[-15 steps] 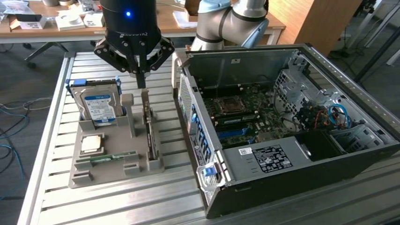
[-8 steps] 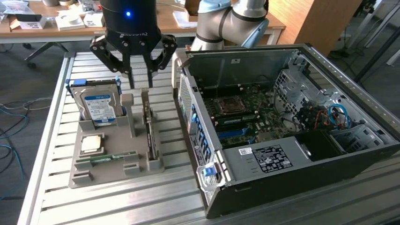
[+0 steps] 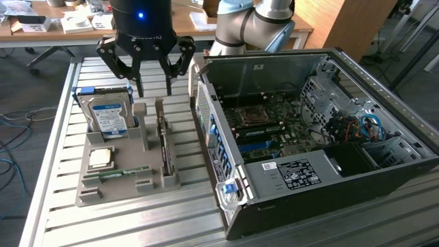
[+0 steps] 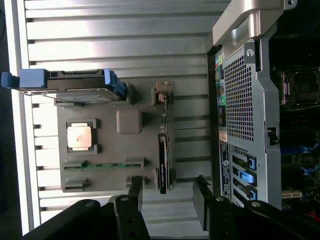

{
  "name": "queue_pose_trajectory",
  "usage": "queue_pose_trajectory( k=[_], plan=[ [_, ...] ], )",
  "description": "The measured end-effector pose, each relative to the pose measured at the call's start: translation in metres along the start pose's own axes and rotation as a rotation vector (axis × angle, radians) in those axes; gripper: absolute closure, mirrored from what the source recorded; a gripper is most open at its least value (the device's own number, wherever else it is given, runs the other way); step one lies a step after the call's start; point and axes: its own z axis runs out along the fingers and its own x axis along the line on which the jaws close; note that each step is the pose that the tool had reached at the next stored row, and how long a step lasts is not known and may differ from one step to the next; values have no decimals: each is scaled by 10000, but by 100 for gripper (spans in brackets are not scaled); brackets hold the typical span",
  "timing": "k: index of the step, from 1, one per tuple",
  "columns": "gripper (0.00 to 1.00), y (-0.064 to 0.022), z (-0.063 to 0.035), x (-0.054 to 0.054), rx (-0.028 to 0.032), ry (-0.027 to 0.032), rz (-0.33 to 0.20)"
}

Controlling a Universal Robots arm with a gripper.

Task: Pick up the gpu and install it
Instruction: 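Pick up the gpu and move the gpu toward the slot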

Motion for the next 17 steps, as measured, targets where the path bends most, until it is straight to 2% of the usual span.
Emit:
queue_pose_trajectory(
  k=[2, 3, 4, 6, 7, 12, 17],
  plan=[
    [47, 0, 0, 0, 0, 0, 0],
    [46, 0, 0, 0, 0, 0, 0],
    [40, 0, 0, 0, 0, 0, 0],
    [40, 0, 0, 0, 0, 0, 0],
    [34, 0, 0, 0, 0, 0, -1],
    [34, 0, 5, 0, -1, 0, 0],
    [34, -4, 83, 2, -2, -1, -1]
  ],
)
